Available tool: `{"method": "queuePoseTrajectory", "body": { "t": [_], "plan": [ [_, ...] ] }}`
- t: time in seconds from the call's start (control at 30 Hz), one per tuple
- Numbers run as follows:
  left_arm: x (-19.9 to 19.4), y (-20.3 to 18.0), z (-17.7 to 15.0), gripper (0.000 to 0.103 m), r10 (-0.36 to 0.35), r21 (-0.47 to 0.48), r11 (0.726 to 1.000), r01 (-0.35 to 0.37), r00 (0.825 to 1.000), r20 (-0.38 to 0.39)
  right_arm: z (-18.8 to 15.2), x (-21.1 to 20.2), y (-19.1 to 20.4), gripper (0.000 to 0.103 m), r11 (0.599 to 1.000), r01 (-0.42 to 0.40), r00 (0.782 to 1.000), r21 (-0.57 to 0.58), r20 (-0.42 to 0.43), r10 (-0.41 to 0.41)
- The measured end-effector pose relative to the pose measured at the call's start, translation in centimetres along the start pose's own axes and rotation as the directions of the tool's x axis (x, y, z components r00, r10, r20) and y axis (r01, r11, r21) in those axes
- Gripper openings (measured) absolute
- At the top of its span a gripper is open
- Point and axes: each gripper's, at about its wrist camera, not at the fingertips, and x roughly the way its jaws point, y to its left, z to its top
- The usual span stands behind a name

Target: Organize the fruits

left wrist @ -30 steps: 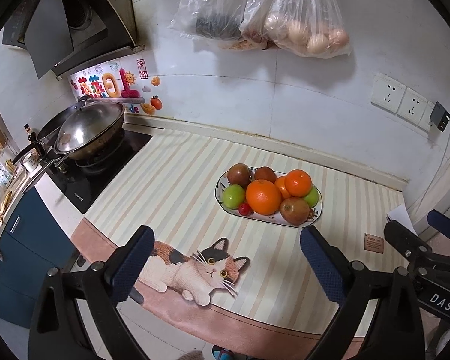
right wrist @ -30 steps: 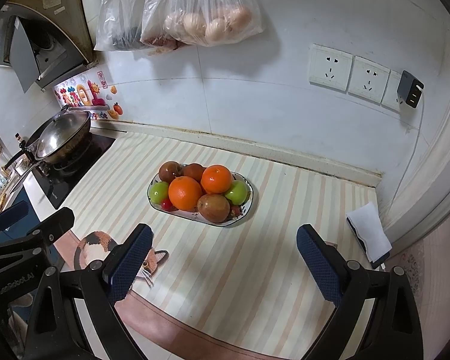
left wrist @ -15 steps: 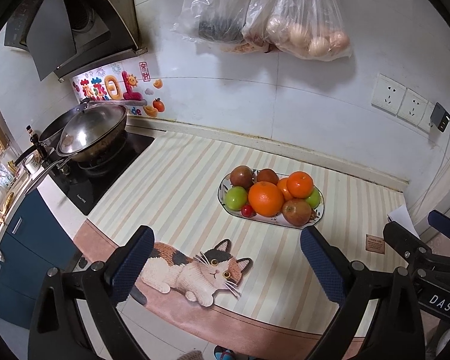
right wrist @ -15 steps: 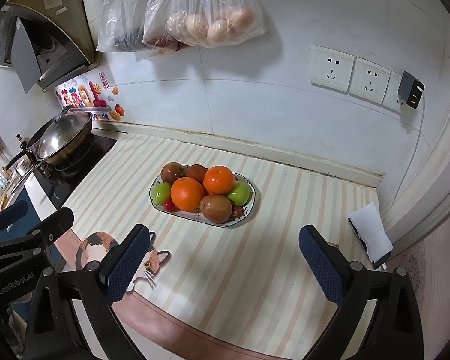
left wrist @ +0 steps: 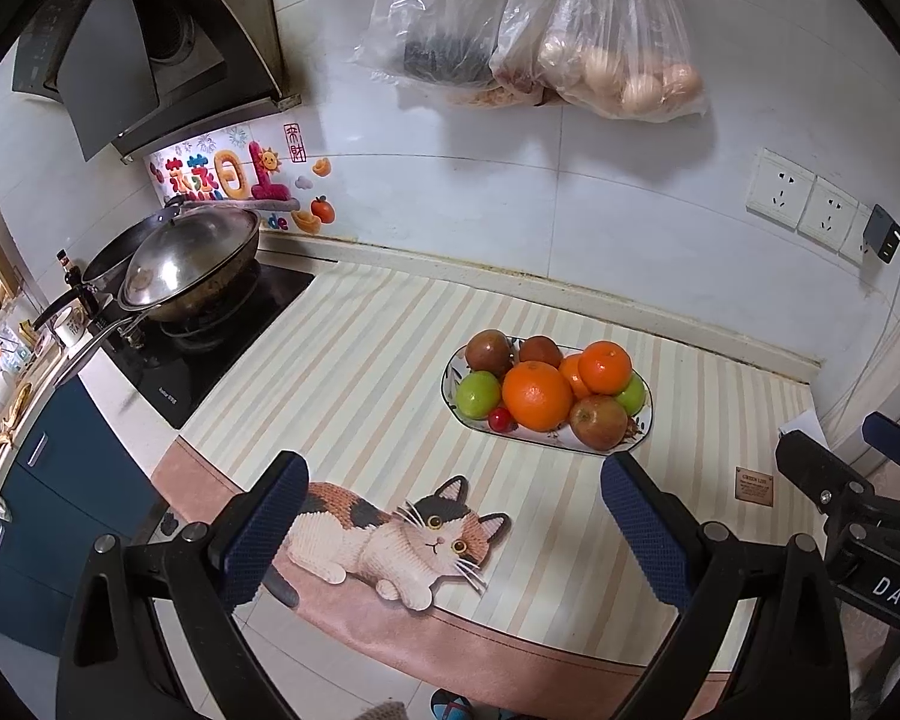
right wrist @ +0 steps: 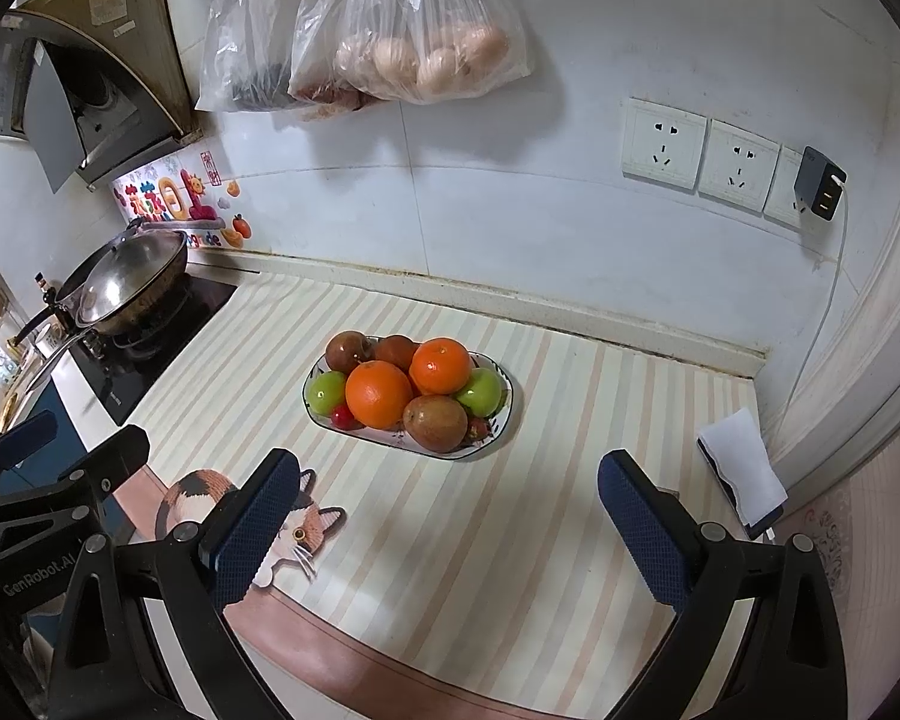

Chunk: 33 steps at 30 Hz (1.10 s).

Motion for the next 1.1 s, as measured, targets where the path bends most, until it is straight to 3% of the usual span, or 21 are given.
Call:
{"method": "queuePoseTrajectory", "body": {
  "t": [1.1],
  "plan": [
    [-0.93,-0.72,0.12,0.1,0.001,-0.001,1.0,-0.001,1.0,0.013,0.16,-0.5,-0.45,0.102,1.0,0.001,1.0,0.002,0.008,-0.001]
  ]
}}
